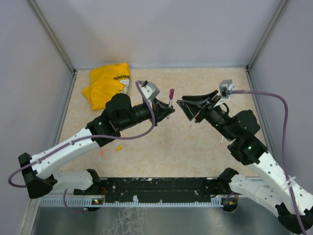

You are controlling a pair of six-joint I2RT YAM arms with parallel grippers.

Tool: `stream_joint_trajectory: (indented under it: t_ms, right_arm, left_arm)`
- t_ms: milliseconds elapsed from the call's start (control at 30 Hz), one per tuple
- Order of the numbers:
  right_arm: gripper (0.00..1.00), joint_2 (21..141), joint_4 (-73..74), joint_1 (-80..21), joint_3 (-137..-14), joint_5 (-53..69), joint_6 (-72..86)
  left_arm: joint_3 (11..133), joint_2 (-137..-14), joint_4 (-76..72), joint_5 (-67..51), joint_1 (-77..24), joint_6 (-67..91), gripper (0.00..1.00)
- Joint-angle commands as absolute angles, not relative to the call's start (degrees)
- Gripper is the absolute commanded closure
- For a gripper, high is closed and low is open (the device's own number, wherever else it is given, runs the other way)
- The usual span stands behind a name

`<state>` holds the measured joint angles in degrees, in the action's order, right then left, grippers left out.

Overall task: Insert the pens into the pen caps
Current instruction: Insert the pen cap onto the pen, then place the pen at the center of the board.

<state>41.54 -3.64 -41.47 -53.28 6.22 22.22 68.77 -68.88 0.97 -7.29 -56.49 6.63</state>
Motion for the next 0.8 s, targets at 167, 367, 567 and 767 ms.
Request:
stream_joint_trajectory:
  t_ms: [167, 367, 567, 767]
  right_arm:
    - [0.62, 34.6, -1.7, -42.3, -45.4, -4.0, 21.0]
    - [0.62, 35.8, 4.4, -42.3, -44.2, -6.9, 24.1]
    - [0.63, 38.7, 7.6, -42.3, -44.2, -6.1, 26.2]
    - [0.64, 40.2, 7.8, -42.3, -44.0, -4.5, 27.2]
  left_arm:
    - [61.5, -67.5, 1.2, 1.2, -54.7, 13.6, 1.00]
    - [57.9, -69.3, 2.6, -1.4, -47.4, 17.9, 1.00]
    - [54.2, -74.4, 5.7, -2.1, -40.2, 18.8, 0.99]
    - [55.9, -82.5, 11.0, 0.6, -36.0, 17.2, 1.00]
